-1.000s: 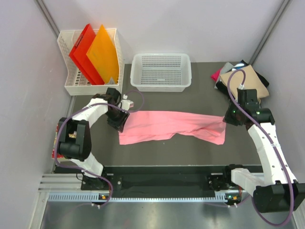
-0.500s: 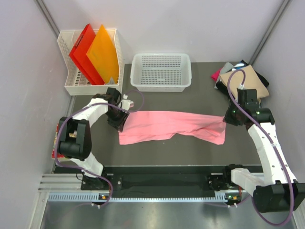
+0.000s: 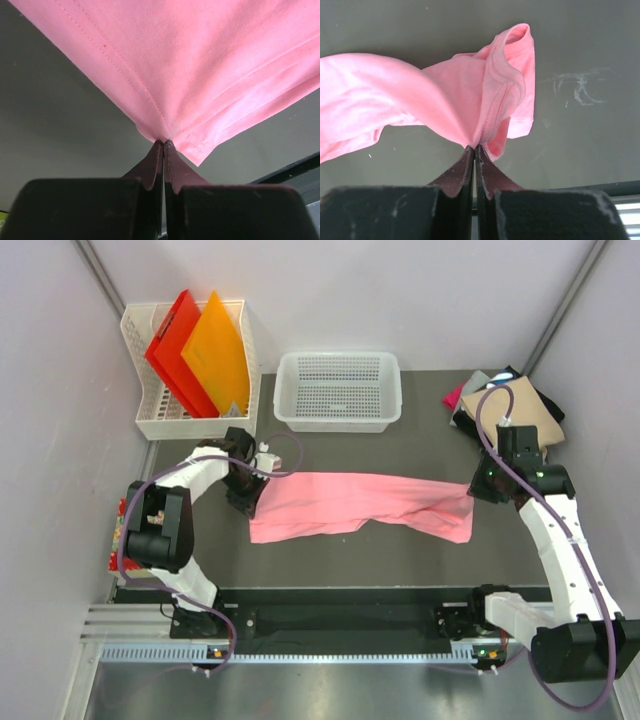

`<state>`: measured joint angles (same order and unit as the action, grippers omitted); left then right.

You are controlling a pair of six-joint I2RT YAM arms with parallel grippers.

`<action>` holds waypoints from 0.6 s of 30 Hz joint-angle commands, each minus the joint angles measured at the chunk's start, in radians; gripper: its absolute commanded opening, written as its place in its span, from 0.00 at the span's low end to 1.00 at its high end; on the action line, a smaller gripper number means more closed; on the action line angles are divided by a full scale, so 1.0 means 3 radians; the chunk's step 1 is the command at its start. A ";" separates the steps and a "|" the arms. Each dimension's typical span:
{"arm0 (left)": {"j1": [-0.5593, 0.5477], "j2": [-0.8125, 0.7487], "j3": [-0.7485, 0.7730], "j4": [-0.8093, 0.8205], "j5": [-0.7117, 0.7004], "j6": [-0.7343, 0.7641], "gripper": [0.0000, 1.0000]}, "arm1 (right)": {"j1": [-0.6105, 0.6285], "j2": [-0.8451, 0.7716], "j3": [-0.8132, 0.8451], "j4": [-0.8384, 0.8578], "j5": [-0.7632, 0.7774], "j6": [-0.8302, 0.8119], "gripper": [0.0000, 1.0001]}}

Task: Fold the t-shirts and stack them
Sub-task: Flatten out the tshirt

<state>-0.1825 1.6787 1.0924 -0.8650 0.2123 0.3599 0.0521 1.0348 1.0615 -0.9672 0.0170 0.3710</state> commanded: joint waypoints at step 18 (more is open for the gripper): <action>-0.0010 -0.0400 0.1190 -0.0629 0.0034 0.0053 0.00 | 0.0026 -0.0054 0.0721 -0.0294 -0.0174 0.0108 0.00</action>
<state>-0.1825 1.6421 1.3067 -0.9703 0.2020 0.3653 0.0525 1.0355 1.1824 -1.0241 0.0017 0.3771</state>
